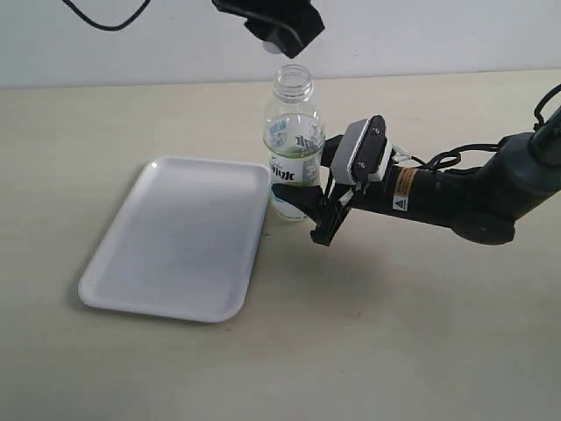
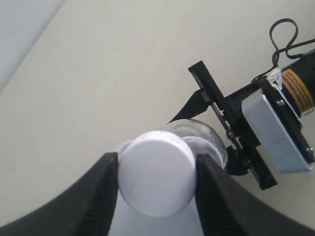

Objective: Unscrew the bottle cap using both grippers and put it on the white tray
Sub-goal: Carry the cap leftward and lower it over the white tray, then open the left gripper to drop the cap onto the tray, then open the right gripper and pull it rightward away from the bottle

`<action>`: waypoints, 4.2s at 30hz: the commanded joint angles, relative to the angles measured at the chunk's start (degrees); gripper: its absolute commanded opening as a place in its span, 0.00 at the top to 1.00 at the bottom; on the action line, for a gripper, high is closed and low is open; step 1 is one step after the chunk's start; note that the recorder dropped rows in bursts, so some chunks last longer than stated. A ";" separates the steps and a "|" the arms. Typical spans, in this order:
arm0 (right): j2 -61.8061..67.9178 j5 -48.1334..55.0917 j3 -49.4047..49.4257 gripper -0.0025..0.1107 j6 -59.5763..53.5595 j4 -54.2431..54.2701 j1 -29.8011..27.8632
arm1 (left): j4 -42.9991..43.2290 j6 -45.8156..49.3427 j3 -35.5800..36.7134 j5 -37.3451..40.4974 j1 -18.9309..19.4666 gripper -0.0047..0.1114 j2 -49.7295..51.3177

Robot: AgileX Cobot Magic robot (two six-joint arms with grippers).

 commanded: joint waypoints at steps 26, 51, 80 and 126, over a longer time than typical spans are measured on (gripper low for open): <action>-0.59 6.42 -0.01 0.97 5.05 0.57 0.12 | -0.01 18.43 33.01 -12.20 7.80 0.96 -4.23; -0.59 8.63 -0.01 0.97 6.78 1.63 0.12 | -0.82 31.91 35.68 -15.22 11.21 0.96 8.33; -0.59 8.38 -0.01 0.97 7.05 1.46 0.12 | -8.57 30.58 35.72 -19.44 11.07 0.49 8.33; -7.59 10.46 0.12 0.24 11.53 1.39 0.12 | -6.16 25.71 33.74 -7.58 11.07 0.95 -1.06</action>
